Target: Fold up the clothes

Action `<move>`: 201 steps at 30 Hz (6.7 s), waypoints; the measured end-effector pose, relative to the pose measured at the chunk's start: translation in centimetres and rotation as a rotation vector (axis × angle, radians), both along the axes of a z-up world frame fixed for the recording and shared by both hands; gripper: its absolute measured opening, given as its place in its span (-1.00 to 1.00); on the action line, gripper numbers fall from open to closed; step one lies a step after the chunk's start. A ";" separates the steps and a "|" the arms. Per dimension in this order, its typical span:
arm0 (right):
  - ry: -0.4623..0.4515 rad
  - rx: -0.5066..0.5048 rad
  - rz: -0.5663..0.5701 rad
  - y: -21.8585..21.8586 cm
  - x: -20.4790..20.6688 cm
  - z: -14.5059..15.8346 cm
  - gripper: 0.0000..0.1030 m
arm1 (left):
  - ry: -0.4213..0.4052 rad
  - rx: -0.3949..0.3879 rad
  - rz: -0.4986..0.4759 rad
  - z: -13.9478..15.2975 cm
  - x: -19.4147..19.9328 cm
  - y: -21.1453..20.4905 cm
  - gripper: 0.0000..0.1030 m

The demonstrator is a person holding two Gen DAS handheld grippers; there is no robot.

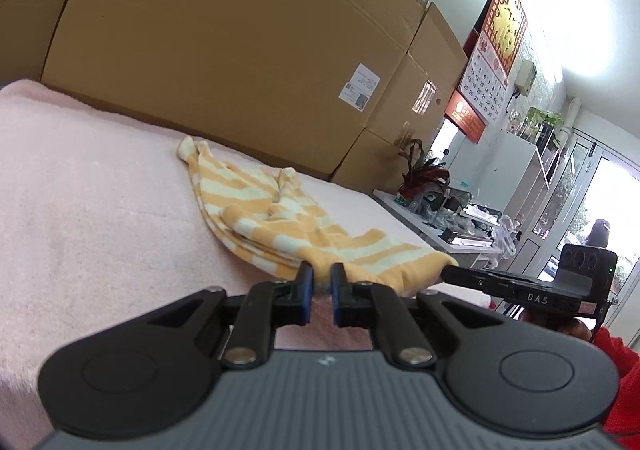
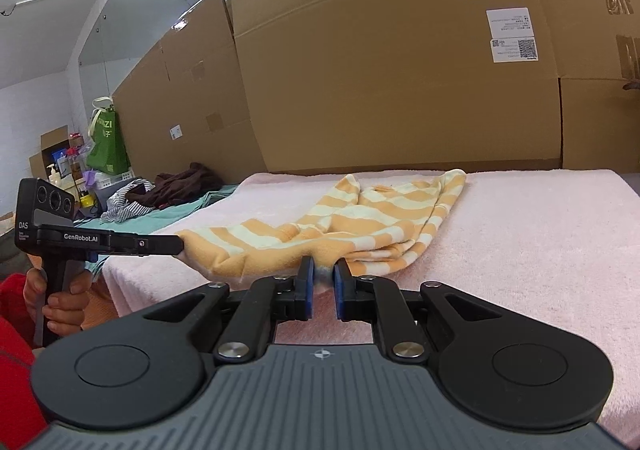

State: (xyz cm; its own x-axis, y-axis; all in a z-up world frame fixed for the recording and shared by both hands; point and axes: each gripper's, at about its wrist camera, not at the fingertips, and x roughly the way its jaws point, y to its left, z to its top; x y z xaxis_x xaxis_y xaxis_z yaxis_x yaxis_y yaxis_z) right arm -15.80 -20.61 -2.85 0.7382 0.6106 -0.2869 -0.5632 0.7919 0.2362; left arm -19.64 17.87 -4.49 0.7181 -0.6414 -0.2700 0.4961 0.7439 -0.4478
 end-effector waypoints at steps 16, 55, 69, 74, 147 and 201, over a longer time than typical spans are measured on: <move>0.068 0.034 -0.027 -0.8 -1.7 -0.8 -0.79 | 0.068 -0.060 0.013 -1.2 -1.0 0.5 -0.93; 0.140 0.201 -0.212 -0.2 12.7 0.1 -0.88 | 0.146 -0.158 0.286 0.5 16.2 -0.8 -1.00; 0.246 0.147 -0.274 0.0 15.4 -1.6 -0.92 | 0.101 -0.045 0.109 2.8 12.6 -1.1 -1.00; 0.254 0.103 -0.284 0.8 16.3 -1.6 -0.93 | 0.026 -0.005 0.022 3.7 11.7 -3.8 -0.57; 0.241 0.037 -0.413 3.4 12.3 -2.2 -1.00 | 0.061 0.099 0.108 -1.2 16.4 -7.2 -0.87; 0.153 0.136 -0.339 2.9 10.5 -0.9 -0.94 | -0.009 0.272 0.216 0.4 13.5 -7.3 -0.88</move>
State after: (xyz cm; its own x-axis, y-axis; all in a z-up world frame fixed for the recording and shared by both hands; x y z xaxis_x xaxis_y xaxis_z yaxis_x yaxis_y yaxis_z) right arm -5.31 -17.73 -3.70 0.8593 0.3796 -0.3428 -0.2254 0.8827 0.4124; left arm -6.16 10.57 -4.12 0.8323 -0.3801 -0.4034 0.3173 0.9235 -0.2155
